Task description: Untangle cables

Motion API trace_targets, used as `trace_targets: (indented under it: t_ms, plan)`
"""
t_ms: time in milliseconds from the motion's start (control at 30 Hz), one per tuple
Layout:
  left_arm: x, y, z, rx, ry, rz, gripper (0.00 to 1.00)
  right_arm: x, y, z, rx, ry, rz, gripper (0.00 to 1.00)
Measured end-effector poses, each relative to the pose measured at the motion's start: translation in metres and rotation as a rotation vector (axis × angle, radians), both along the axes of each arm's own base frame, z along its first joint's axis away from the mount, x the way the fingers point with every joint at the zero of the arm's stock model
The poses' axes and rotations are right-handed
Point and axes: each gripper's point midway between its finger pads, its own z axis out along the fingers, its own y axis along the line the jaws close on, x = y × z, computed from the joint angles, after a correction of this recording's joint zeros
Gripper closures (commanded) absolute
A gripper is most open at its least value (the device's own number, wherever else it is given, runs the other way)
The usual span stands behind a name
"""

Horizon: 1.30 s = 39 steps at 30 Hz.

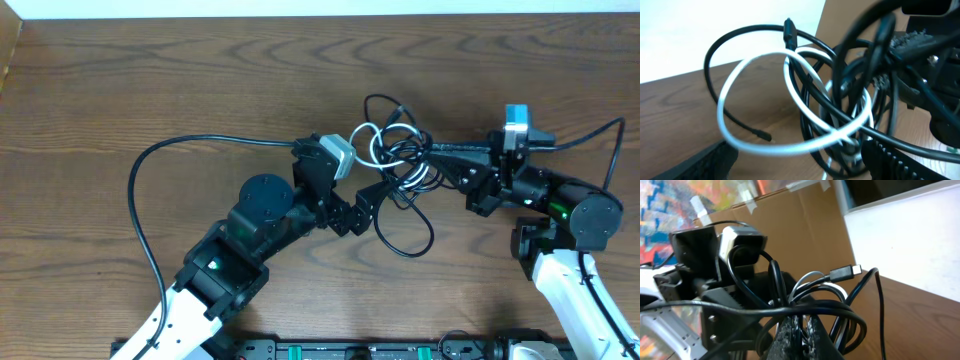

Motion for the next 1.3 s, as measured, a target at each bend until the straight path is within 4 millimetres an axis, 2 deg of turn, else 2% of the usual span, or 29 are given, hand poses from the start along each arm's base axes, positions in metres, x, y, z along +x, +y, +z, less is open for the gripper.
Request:
trace_targets:
  t_ms: [333, 400, 433, 533, 667, 800, 867, 933, 967, 1033, 1133, 1300]
  plan:
    - [0.006, -0.006, -0.009, -0.012, 0.048, 0.005, 0.17, -0.005, 0.007, 0.0, -0.001, -0.001, 0.028, 0.99]
    - [0.007, -0.006, -0.008, -0.019, 0.048, 0.006, 0.28, -0.005, 0.007, 0.0, -0.001, -0.001, 0.03, 0.99]
    - [0.007, -0.007, -0.007, -0.023, 0.047, 0.006, 0.43, -0.005, 0.007, 0.0, -0.001, -0.001, 0.03, 0.99]
    - [0.007, -0.008, -0.001, -0.046, 0.039, 0.0, 0.69, -0.005, 0.008, 0.0, -0.001, -0.001, 0.031, 0.99]
    - [0.004, -0.01, 0.0, -0.054, 0.039, -0.014, 0.92, -0.006, 0.008, -0.001, -0.002, 0.001, 0.033, 0.99]
    - [0.004, -0.011, 0.001, -0.053, 0.035, -0.015, 0.92, -0.006, 0.008, -0.001, -0.005, -0.003, 0.036, 0.99]
    - [0.004, -0.011, 0.001, -0.052, 0.034, -0.015, 0.92, -0.006, 0.008, -0.001, -0.007, -0.007, 0.036, 0.91]
    - [0.004, -0.011, 0.0, -0.052, 0.034, -0.015, 0.92, -0.005, 0.008, -0.003, -0.011, -0.003, 0.035, 0.78]
    - [0.005, -0.01, 0.0, -0.05, 0.035, -0.013, 0.92, -0.004, 0.008, -0.004, -0.013, 0.005, 0.033, 0.63]
    - [0.005, -0.01, -0.001, -0.049, 0.036, -0.01, 0.92, -0.001, 0.008, -0.008, -0.018, 0.016, 0.027, 0.45]
    - [0.007, -0.011, 0.002, -0.058, 0.026, -0.01, 0.92, 0.005, 0.008, -0.017, -0.03, 0.061, 0.018, 0.36]
    - [0.008, -0.013, 0.014, -0.102, 0.0, -0.009, 0.92, 0.009, 0.009, -0.027, -0.051, 0.077, 0.007, 0.3]
